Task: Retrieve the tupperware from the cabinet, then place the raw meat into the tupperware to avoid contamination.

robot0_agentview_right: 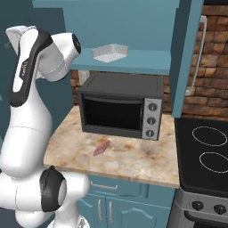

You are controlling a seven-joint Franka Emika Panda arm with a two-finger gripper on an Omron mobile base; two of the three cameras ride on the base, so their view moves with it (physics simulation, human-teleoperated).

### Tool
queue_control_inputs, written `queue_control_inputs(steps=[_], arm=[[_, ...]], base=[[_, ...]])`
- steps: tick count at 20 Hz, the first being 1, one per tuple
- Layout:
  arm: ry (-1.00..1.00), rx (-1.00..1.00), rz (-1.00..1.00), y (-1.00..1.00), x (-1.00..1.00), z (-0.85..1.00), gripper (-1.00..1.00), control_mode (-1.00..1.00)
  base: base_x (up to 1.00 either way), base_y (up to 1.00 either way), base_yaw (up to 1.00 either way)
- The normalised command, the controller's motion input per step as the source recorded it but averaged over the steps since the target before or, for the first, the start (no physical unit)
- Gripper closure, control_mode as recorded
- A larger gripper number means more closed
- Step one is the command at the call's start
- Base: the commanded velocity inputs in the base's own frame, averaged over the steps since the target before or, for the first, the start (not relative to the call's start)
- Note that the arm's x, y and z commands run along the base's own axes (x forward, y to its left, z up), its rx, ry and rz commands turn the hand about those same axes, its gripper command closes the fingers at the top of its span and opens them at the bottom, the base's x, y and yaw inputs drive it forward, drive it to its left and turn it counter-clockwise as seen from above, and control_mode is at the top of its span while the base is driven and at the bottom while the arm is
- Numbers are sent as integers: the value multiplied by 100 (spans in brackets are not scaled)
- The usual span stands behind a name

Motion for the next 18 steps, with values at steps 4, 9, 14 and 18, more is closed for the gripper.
queue_control_inputs(steps=[4, 9, 14, 18], arm=[[0, 0, -23, -36, -13, 10, -100, -100], [2, 0, -33, -29, -3, 13, -100, -100], [8, 0, -41, -11, 0, 6, -100, -100], [14, 0, -41, -18, 0, 0, -100, -100]], base=[[0, 0, 0], [0, 0, 0], [0, 0, 0], [0, 0, 0]])
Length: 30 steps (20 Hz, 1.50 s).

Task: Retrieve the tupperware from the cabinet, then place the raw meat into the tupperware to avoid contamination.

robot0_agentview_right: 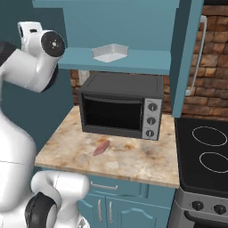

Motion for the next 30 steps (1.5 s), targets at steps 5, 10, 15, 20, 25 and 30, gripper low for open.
queue_control_inputs(steps=[5, 10, 15, 20, 25, 30], arm=[[21, 1, -39, -30, 2, 0, -100, -100], [23, 7, -38, -42, 8, 0, -100, -100], [22, 9, -36, -51, 12, 0, -100, -100], [19, 9, -31, -61, 19, 0, -100, -100], [16, 9, -26, -55, 23, 0, -100, -100], [10, 7, -20, -34, 23, -8, -100, -100]], base=[[0, 0, 0], [0, 0, 0], [0, 0, 0], [0, 0, 0], [0, 0, 0], [0, 0, 0]])
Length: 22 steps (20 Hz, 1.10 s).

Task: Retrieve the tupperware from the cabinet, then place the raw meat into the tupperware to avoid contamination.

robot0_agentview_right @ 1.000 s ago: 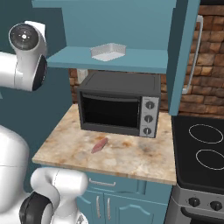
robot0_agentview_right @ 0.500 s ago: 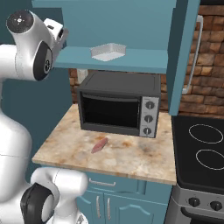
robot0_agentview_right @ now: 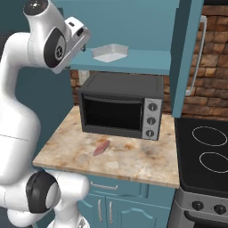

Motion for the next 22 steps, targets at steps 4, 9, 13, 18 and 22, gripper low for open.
queue_control_inputs(steps=[4, 9, 13, 18, 22], arm=[[1, 1, -13, -11, 10, -23, -100, -100], [-2, 2, -8, 0, 7, -21, -100, -100], [-4, 5, -1, -4, 9, -8, -100, -100], [-3, 5, 0, -11, 11, 0, -100, -100], [-1, 4, 0, -5, 17, -1, -100, -100]], base=[[0, 0, 0], [0, 0, 0], [0, 0, 0], [0, 0, 0], [0, 0, 0]])
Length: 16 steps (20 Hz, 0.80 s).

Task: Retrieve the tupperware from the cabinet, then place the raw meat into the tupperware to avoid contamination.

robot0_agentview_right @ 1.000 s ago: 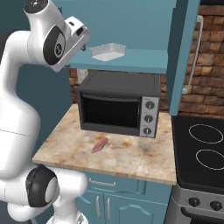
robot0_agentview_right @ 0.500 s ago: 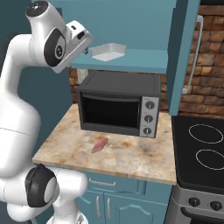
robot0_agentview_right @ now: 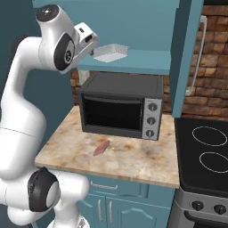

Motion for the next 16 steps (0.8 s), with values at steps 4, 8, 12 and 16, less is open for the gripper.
queue_control_inputs(steps=[4, 8, 12, 16], arm=[[0, 2, 0, 0, 26, -4, -100, -100], [0, 1, 0, 0, 28, -6, -100, -100], [0, 1, 0, 0, 20, -11, -100, -100], [-2, 1, 0, 0, 21, -7, -100, -100]], base=[[0, 0, 0], [0, 0, 0], [0, 0, 0], [0, 0, 0]])
